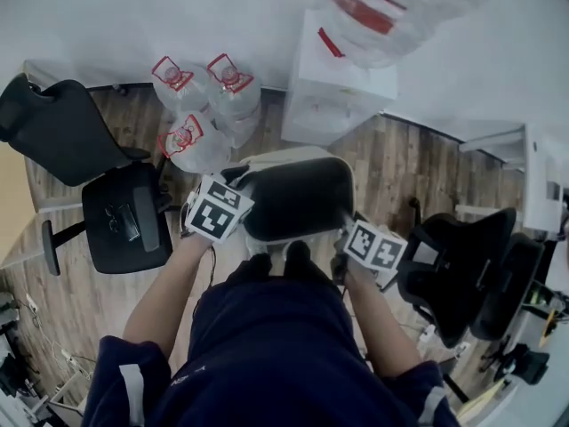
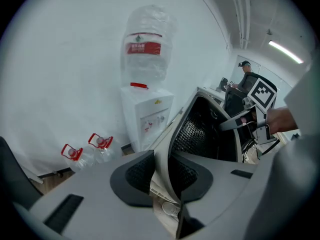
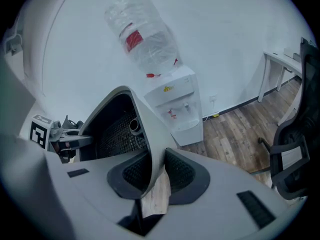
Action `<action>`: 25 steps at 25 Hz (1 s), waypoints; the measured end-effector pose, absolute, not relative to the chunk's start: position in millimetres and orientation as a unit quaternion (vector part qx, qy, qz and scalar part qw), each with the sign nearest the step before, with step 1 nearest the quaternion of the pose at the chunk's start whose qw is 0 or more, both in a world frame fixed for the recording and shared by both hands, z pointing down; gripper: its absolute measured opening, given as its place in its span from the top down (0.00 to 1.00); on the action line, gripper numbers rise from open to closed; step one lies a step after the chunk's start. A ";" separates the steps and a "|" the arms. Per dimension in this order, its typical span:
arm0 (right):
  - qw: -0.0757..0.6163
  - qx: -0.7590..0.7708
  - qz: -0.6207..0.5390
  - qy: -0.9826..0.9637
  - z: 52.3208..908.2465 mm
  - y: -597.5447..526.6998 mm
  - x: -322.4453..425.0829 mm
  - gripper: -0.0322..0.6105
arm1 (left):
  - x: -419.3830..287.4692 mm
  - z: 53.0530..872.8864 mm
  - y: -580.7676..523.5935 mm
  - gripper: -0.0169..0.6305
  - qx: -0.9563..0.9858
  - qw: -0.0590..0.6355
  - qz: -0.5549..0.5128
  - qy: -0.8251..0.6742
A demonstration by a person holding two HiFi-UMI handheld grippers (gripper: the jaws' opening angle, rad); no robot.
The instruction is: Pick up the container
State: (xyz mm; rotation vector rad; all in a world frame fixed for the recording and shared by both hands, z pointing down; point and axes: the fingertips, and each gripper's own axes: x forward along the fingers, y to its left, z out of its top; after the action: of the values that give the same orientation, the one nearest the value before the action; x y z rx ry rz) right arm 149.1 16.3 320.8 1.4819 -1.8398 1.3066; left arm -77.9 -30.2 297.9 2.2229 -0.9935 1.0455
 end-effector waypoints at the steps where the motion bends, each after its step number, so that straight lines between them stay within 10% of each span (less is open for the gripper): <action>1: 0.216 0.536 0.470 -0.667 316.3 14.5 147.3 0.81 | -79.5 293.9 -32.0 0.83 0.814 0.241 0.382 -0.365; 25: 0.180 0.552 0.472 -0.664 301.5 8.5 148.1 0.82 | -73.1 259.2 -50.1 0.83 0.831 0.197 0.371 -0.365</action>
State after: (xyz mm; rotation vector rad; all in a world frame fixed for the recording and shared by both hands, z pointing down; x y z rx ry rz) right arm 148.1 8.5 301.5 1.5599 -1.8756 1.3328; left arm -73.1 -50.1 259.2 2.3249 -1.0213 1.0397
